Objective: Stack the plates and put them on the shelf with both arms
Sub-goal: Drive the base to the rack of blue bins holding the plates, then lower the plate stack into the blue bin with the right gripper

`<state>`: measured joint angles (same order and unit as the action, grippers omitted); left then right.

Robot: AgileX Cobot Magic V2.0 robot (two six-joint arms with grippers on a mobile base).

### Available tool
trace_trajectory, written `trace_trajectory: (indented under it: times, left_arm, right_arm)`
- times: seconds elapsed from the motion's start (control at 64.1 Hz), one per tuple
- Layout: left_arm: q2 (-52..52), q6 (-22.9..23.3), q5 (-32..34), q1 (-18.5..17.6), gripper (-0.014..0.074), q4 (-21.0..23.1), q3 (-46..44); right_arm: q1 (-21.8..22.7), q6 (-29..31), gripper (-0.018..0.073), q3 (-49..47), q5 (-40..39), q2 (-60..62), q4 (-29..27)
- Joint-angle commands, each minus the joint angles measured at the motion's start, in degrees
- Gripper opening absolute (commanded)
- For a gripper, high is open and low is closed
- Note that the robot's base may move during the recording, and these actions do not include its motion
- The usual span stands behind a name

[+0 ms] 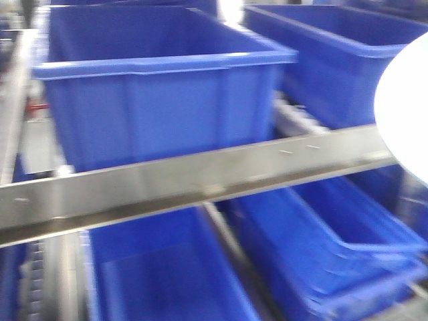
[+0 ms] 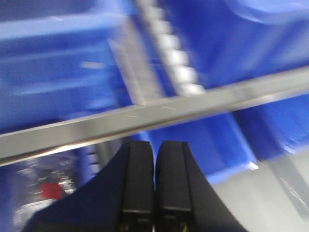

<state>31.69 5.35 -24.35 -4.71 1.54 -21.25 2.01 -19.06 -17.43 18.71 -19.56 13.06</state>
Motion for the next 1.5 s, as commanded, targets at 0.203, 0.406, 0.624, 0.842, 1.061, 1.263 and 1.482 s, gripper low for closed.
trace_trajectory:
  times: [0.203, 0.406, 0.624, 0.842, 1.061, 1.263, 1.482]
  left_arm:
    - [0.3, 0.4, 4.5, -0.2, 0.0085, 0.2, -1.7]
    - [0.3, 0.4, 4.5, -0.2, 0.0085, 0.2, -1.7]
    - [0.3, 0.4, 4.5, -0.2, 0.0085, 0.2, -1.7]
    - [0.3, 0.4, 4.5, -0.2, 0.0085, 0.2, -1.7]
    - [0.3, 0.4, 4.5, -0.2, 0.0085, 0.2, -1.7]
    - [0.3, 0.4, 4.5, -0.2, 0.0085, 0.2, -1.7]
    - [0.3, 0.4, 4.5, -0.2, 0.0085, 0.2, -1.7]
  right_arm:
    - [0.4, -0.1, 0.0029, -2.0, -5.4, -0.4, 0.4]
    - [0.4, -0.1, 0.0029, -2.0, -5.4, -0.4, 0.4]
    - [0.4, -0.1, 0.0029, -2.0, -5.4, -0.4, 0.4]
    - [0.4, -0.1, 0.0029, -2.0, -5.4, -0.4, 0.4]
    - [0.4, -0.1, 0.0029, -2.0, -5.4, -0.4, 0.4]
    - [0.4, -0.1, 0.0029, -2.0, -5.4, -0.4, 0.4]
    - [0.4, -0.1, 0.0029, -2.0, -5.4, -0.4, 0.4]
